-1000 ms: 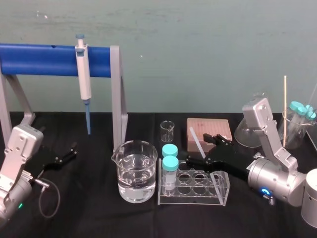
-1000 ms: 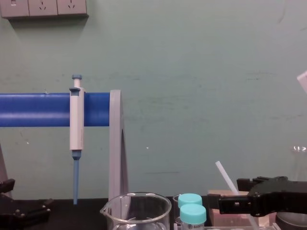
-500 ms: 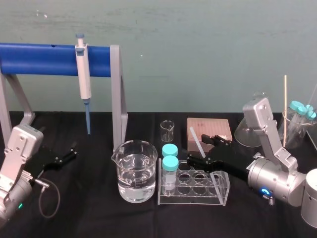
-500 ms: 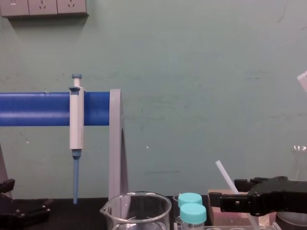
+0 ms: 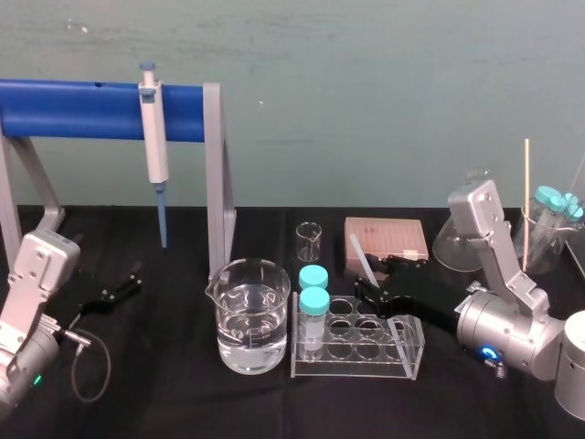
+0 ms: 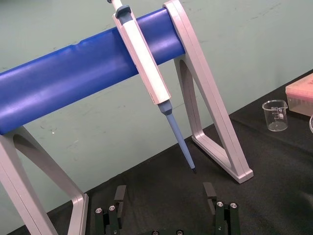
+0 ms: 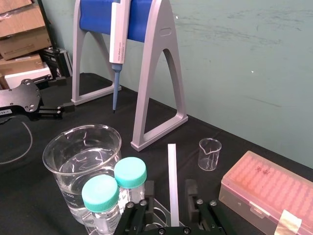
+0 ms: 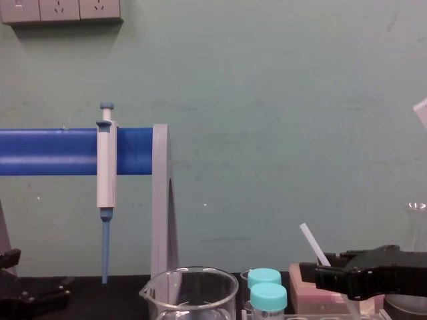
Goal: Pick up the stirring rod with one hand, then place it down.
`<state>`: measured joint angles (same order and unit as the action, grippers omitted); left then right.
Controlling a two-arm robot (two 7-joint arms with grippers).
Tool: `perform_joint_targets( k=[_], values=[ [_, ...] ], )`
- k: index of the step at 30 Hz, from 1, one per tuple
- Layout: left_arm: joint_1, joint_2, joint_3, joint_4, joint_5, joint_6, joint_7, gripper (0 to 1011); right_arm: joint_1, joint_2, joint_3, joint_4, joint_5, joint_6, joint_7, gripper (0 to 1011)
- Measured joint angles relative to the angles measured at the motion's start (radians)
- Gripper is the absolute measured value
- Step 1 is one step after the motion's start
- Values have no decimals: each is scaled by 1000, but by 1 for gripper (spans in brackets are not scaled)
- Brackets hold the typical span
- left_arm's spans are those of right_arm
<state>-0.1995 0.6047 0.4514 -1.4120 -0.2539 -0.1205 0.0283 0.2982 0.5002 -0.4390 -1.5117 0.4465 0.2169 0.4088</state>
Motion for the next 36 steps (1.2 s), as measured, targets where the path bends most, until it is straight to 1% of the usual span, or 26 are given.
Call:
perform_joint_targets(
  k=[2, 3, 5, 6, 7, 9, 11, 16, 19, 20, 21, 23, 24, 26, 27, 29, 30, 33, 34, 35, 36],
  values=[
    [0, 0, 0, 0, 0, 0, 0, 1000, 0, 0, 0, 0, 0, 0, 0, 345],
    [0, 0, 0, 0, 0, 0, 0, 1000, 0, 0, 0, 0, 0, 0, 0, 345],
    [0, 0, 0, 0, 0, 0, 0, 1000, 0, 0, 0, 0, 0, 0, 0, 266],
    [0, 0, 0, 0, 0, 0, 0, 1000, 0, 0, 0, 0, 1, 0, 1, 250],
    [0, 0, 0, 0, 0, 0, 0, 1000, 0, 0, 0, 0, 1, 0, 1, 191],
    [0, 0, 0, 0, 0, 0, 0, 1000, 0, 0, 0, 0, 1, 0, 1, 150],
    [0, 0, 0, 0, 0, 0, 0, 1000, 0, 0, 0, 0, 1, 0, 1, 86],
    [0, 0, 0, 0, 0, 0, 0, 1000, 0, 0, 0, 0, 1, 0, 1, 68],
    [0, 0, 0, 0, 0, 0, 0, 1000, -9, -7, 9, 2, 2, -33, 4, 68],
    [0, 0, 0, 0, 0, 0, 0, 1000, -13, -9, 13, 3, 1, -48, 4, 67],
    [0, 0, 0, 0, 0, 0, 0, 1000, -22, -15, 20, 5, -1, -79, 3, 67],
    [0, 0, 0, 0, 0, 0, 0, 1000, -31, -19, 25, 7, -8, -109, 3, 67],
    [0, 0, 0, 0, 0, 0, 0, 1000, -42, -24, 33, 9, -16, -147, 1, 68],
    [0, 0, 0, 0, 0, 0, 0, 1000, -55, -28, 39, 10, -31, -189, -3, 67],
    [0, 0, 0, 0, 0, 0, 0, 1000, -68, -30, 43, 11, -51, -232, -9, 67],
    [0, 0, 0, 0, 0, 0, 0, 1000, -81, -32, 48, 12, -64, -271, -14, 67],
    [0, 0, 0, 0, 0, 0, 0, 1000, -96, -36, 55, 12, -76, -310, -18, 68],
    [0, 0, 0, 0, 0, 0, 0, 1000, -112, -43, 65, 17, -85, -367, -18, 67],
    [0, 0, 0, 0, 0, 0, 0, 1000, -123, -51, 75, 22, -86, -405, -17, 67],
    [0, 0, 0, 0, 0, 0, 0, 1000, -128, -56, 80, 24, -85, -426, -15, 67],
    [0, 0, 0, 0, 0, 0, 0, 1000, -137, -65, 90, 29, -78, -462, -11, 67]
  ],
)
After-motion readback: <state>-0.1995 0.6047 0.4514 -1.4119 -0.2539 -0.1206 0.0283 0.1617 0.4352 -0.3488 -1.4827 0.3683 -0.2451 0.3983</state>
